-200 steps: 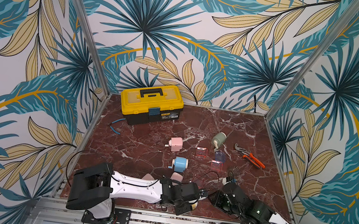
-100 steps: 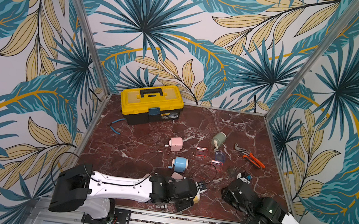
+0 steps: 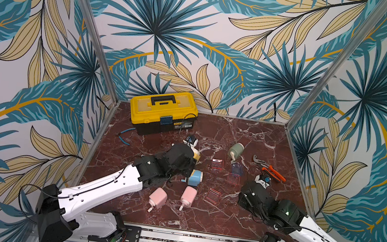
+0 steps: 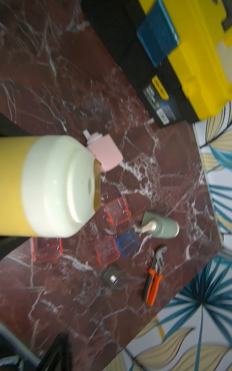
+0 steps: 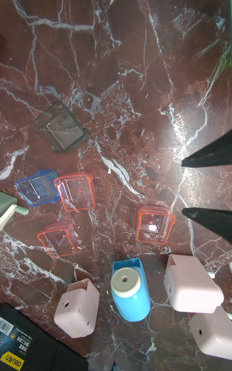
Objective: Put the tray back into the pencil sharpener
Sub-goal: Place the pencil sharpener at the center of the board.
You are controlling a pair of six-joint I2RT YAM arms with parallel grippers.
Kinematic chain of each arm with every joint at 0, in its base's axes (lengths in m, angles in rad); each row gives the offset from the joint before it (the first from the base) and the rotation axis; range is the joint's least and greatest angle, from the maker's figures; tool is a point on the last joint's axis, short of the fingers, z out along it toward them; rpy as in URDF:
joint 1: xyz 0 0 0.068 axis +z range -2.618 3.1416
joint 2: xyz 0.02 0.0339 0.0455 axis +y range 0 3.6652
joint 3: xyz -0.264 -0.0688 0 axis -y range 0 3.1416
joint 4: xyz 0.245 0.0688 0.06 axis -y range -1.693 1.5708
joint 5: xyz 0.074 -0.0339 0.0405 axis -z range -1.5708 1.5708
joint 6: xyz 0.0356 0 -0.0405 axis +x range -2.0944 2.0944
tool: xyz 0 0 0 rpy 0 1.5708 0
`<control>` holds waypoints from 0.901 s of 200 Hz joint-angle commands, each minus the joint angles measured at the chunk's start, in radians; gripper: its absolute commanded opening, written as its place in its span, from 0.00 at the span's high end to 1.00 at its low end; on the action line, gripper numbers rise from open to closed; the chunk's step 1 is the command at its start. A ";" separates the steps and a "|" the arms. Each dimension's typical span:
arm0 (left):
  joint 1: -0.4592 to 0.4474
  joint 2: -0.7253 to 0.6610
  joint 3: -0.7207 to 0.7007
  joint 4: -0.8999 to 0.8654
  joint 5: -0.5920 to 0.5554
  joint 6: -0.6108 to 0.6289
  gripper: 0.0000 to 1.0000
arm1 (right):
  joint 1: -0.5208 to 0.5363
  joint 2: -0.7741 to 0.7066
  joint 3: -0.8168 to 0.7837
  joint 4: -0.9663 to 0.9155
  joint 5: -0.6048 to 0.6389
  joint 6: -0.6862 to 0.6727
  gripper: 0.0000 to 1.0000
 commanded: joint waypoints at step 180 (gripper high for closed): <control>0.598 0.572 0.204 -0.301 0.200 0.072 0.87 | -0.009 0.159 0.063 0.037 -0.008 -0.036 0.64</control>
